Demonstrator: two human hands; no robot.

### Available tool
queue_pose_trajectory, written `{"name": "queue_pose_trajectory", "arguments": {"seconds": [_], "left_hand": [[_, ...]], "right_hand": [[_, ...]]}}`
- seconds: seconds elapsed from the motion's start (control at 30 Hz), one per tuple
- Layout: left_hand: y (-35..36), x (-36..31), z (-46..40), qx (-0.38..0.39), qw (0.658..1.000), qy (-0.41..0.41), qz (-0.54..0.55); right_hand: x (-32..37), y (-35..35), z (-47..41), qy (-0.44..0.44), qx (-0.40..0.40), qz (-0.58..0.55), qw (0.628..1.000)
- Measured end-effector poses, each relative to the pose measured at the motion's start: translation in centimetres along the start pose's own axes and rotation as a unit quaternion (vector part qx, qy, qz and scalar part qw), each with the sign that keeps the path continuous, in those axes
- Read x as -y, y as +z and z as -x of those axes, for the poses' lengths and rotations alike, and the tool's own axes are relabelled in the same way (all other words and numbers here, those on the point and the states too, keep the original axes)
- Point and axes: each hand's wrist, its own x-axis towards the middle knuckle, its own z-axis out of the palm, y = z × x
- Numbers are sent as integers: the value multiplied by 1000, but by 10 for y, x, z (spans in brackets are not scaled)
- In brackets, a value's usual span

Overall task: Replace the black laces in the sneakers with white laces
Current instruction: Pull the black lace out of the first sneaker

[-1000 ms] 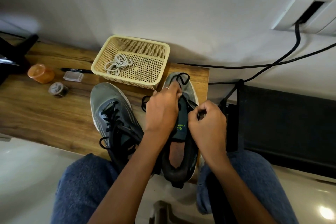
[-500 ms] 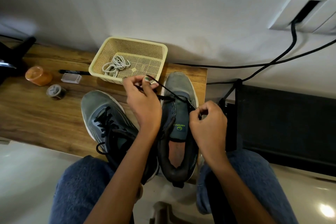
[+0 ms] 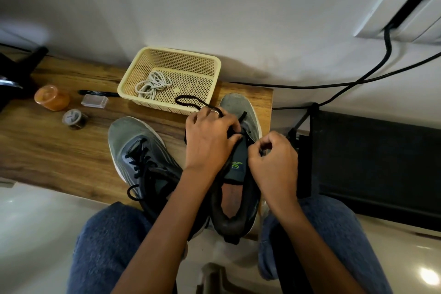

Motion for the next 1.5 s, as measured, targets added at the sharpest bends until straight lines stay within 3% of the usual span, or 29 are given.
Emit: {"name": "queue_pose_trajectory", "arguments": {"seconds": [0.17,0.53,0.7,1.0,1.13,1.3,1.37,1.5], "left_hand": [[6,-1,1,21,999,-10,-22],[2,-8,5,46,996,-48,60],[-11,-5,1,23,985,-117,128],[-27,-17,11,-6,993,-12,120],[-41,-27,32,94,988,87,85],[-58,-26,54,191,977,96,2],[-68,-31,58,161,982,95,-10],[-70,-30,66,31,998,49,-17]], "right_hand": [[0,1,1,-4,-3,3,1000],[4,4,2,-17,-23,3,1000],[-2,3,0,2,-30,-7,1000],[-7,1,-1,-27,-6,-47,999],[-12,-10,-4,20,39,-140,989],[-8,-33,-14,58,-29,-166,984],[2,-39,-16,25,-31,-160,986],[28,-31,-23,-91,22,-88,992]]}}
